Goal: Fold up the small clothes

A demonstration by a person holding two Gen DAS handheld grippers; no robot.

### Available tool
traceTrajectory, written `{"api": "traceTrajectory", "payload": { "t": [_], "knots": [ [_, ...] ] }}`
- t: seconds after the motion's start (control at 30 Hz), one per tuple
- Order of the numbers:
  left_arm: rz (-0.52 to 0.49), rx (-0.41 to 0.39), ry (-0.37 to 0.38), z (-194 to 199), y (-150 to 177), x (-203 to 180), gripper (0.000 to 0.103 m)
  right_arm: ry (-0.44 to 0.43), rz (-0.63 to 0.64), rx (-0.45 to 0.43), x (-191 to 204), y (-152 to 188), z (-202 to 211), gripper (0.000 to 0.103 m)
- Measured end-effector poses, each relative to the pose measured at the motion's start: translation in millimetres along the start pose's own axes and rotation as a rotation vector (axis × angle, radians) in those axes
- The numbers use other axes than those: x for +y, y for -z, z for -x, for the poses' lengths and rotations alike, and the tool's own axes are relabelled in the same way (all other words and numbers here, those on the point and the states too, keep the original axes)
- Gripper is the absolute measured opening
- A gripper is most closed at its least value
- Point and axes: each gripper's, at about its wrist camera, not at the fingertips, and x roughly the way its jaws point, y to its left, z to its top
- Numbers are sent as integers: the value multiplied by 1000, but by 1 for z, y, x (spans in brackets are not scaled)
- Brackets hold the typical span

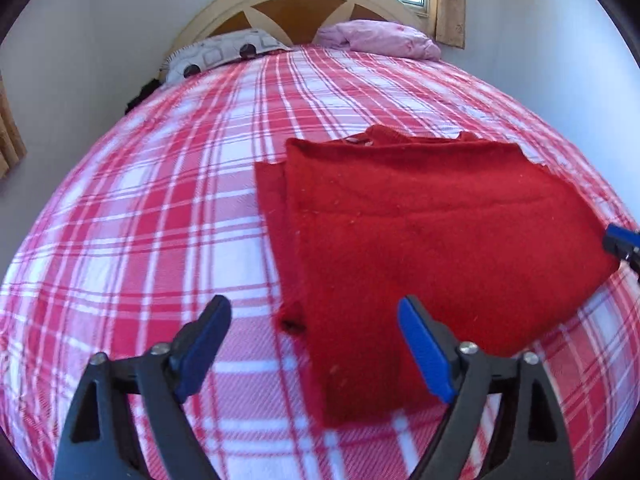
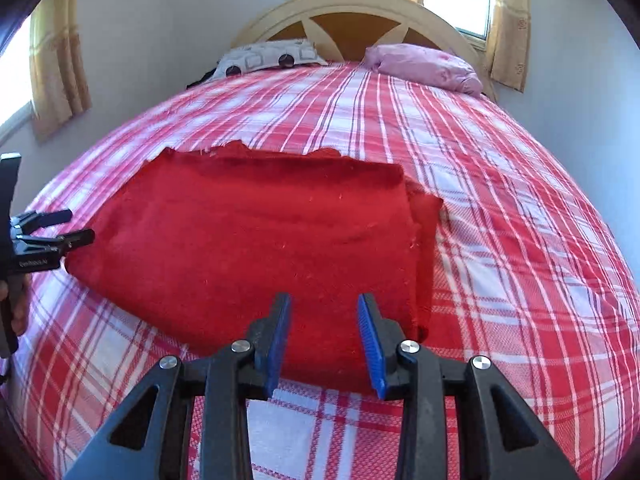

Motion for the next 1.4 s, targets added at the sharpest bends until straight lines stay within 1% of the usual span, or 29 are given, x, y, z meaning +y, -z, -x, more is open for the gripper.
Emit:
{"api": "traceTrajectory", "payload": {
  "t": [0.03,0.07,0.1,0.17,0.3,0.4,0.5,0.6,0.67,0.7,0.77,0.83,0.97,1.0,1.07,1.13,1.23,1.3,1.4],
  "knots": [
    [6,3,-4,-3,2,2,91,6,-7,30,-1,2,-9,36],
    [19,19,-5,-8,5,4,91,27,-21,80,-3,6,-23,36],
    [28,35,0,-13,5,5,91,36,-35,109,-7,9,-33,37],
    [36,66,5,-25,9,5,91,18,-62,86,-11,13,-36,38],
    [47,59,13,-27,9,6,94,35,-48,82,-9,13,-35,39],
    [58,64,27,-26,10,9,94,34,-49,86,-8,13,-36,39],
    [52,67,28,-21,12,10,96,40,-43,84,-9,14,-35,39],
    [33,70,20,-16,15,13,99,57,-35,84,-5,16,-32,40],
    [28,68,16,-11,16,17,99,88,-32,73,-2,14,-25,41],
    [29,62,16,-8,17,20,99,99,-45,63,1,14,-19,42],
    [39,40,16,0,18,29,100,75,-67,46,9,13,-7,49],
    [50,24,-9,3,21,41,103,53,-37,29,25,11,1,51],
    [84,13,-98,-1,29,67,103,18,107,-3,80,5,9,56],
    [103,17,-101,-3,32,73,103,1,140,-12,94,4,10,57],
    [185,35,-67,-8,37,88,103,-33,220,-35,127,4,13,60],
    [243,40,-28,-11,40,97,103,-54,307,-57,158,5,11,67],
    [283,28,15,-14,44,103,103,-43,459,-94,205,12,4,68],
    [302,28,40,-14,45,106,103,-28,531,-115,234,16,-1,68],
    [315,18,59,-12,47,107,103,-55,566,-121,260,17,-7,68]
  ]
}}
